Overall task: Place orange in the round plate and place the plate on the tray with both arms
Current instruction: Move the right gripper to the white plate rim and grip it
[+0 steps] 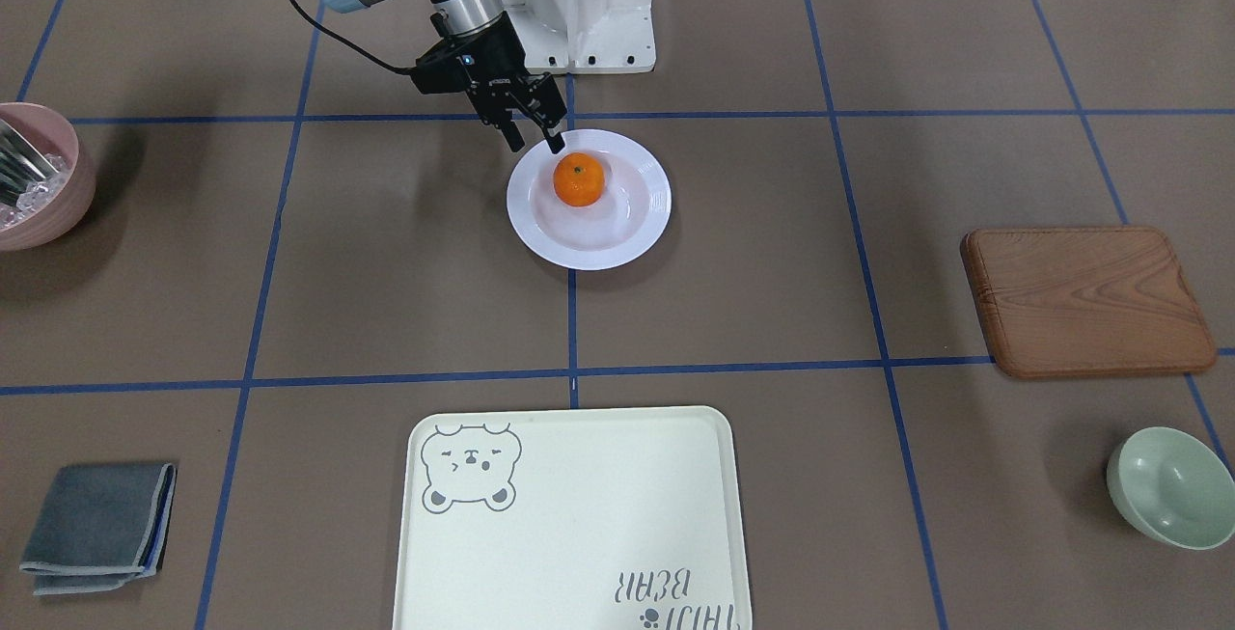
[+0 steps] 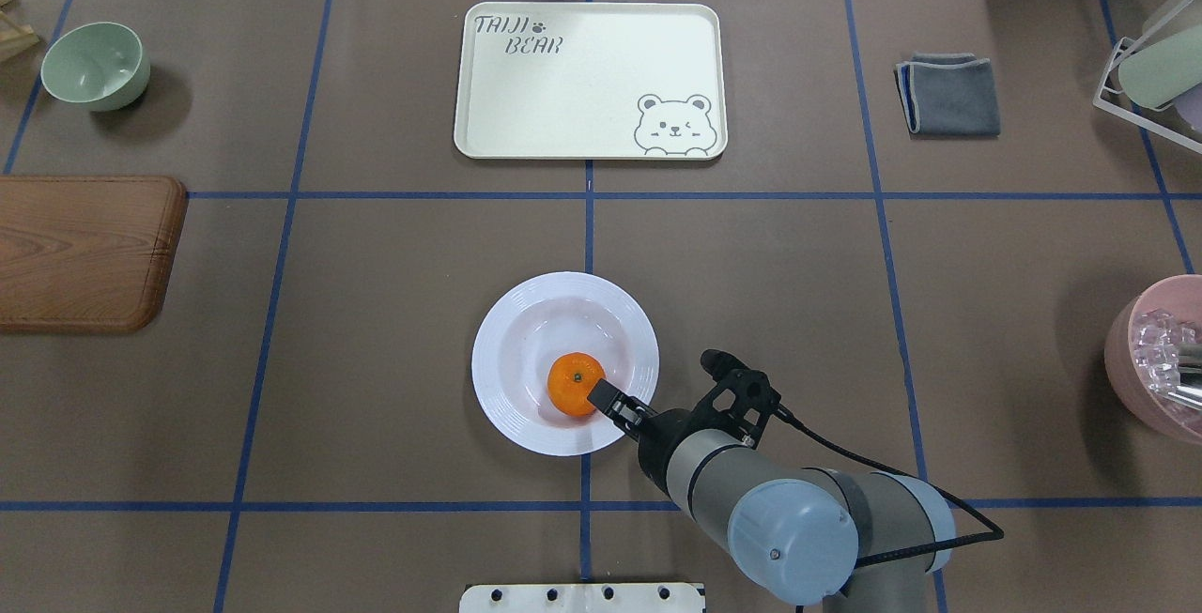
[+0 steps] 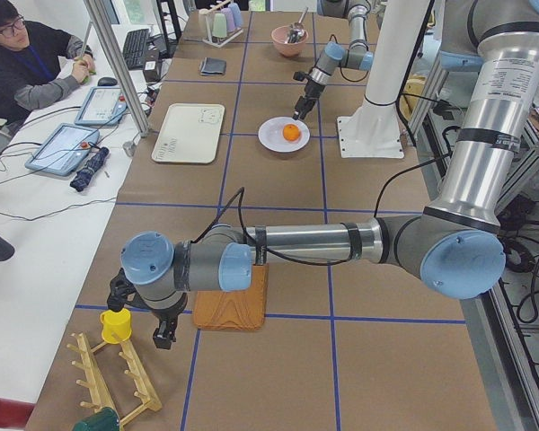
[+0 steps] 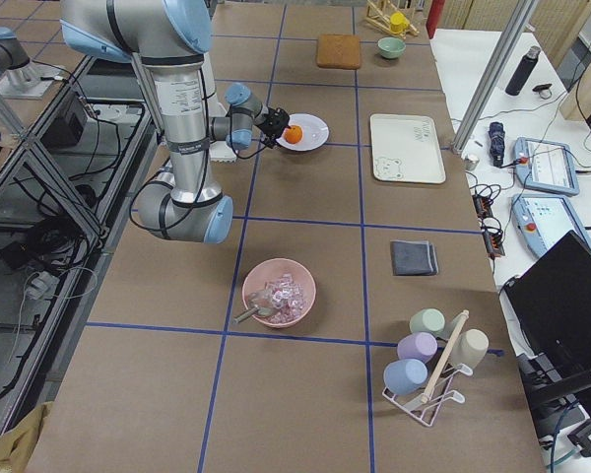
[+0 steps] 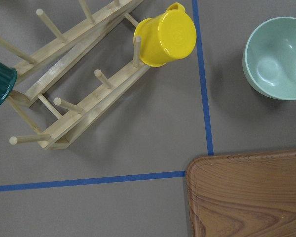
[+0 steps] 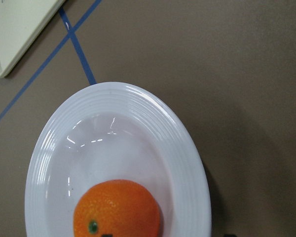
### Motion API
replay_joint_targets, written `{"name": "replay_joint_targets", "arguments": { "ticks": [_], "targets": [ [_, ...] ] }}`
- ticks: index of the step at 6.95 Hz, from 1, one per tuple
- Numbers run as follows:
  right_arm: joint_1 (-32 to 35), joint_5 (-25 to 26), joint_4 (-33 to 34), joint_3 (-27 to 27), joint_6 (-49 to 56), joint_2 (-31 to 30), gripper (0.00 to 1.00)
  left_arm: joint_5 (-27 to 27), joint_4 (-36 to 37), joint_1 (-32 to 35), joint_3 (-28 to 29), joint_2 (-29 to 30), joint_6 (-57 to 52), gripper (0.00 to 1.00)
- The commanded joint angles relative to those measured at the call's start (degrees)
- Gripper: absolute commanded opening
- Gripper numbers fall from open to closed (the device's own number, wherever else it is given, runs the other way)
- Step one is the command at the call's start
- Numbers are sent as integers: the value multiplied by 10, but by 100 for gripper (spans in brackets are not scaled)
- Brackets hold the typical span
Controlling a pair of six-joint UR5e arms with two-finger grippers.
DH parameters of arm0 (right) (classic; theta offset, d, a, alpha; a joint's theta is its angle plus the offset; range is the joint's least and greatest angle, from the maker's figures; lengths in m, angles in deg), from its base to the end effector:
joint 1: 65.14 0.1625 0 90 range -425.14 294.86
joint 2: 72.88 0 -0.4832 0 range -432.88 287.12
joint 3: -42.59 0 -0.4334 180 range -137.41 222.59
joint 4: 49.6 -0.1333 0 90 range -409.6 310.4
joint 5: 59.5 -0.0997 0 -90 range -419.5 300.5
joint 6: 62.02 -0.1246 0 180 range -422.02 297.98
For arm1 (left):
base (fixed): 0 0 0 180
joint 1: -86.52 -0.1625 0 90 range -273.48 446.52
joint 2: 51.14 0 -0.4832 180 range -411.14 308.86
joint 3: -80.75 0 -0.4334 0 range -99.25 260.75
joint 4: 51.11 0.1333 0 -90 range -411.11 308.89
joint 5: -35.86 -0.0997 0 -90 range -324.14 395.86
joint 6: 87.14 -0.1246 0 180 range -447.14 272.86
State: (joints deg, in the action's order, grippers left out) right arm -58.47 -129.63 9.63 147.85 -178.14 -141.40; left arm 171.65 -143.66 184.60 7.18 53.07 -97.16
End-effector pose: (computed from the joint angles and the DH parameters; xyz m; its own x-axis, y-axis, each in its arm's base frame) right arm -0.6457 -0.2524 0.3056 0.1557 0.4351 0.8868 -0.5454 0.7864 -0.2900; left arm -0.1352 -0.6392 0.7340 0.7049 0.0798 -0.7048 0.0182 0.9913 0.1304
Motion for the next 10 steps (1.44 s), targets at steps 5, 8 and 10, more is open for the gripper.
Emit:
{"name": "replay_joint_targets", "arguments": {
  "ticks": [5,8,10],
  "targets": [
    [12,1,3,-7,0,-12,48,0,-4,-1,-4,-9,0,99],
    [12,2,0,-36,-2,8,45,0,-4,-1,-4,-14,0,99],
    [12,2,-1,-44,-2,13,38,1,-6,-1,-4,-18,0,99]
  ]
}}
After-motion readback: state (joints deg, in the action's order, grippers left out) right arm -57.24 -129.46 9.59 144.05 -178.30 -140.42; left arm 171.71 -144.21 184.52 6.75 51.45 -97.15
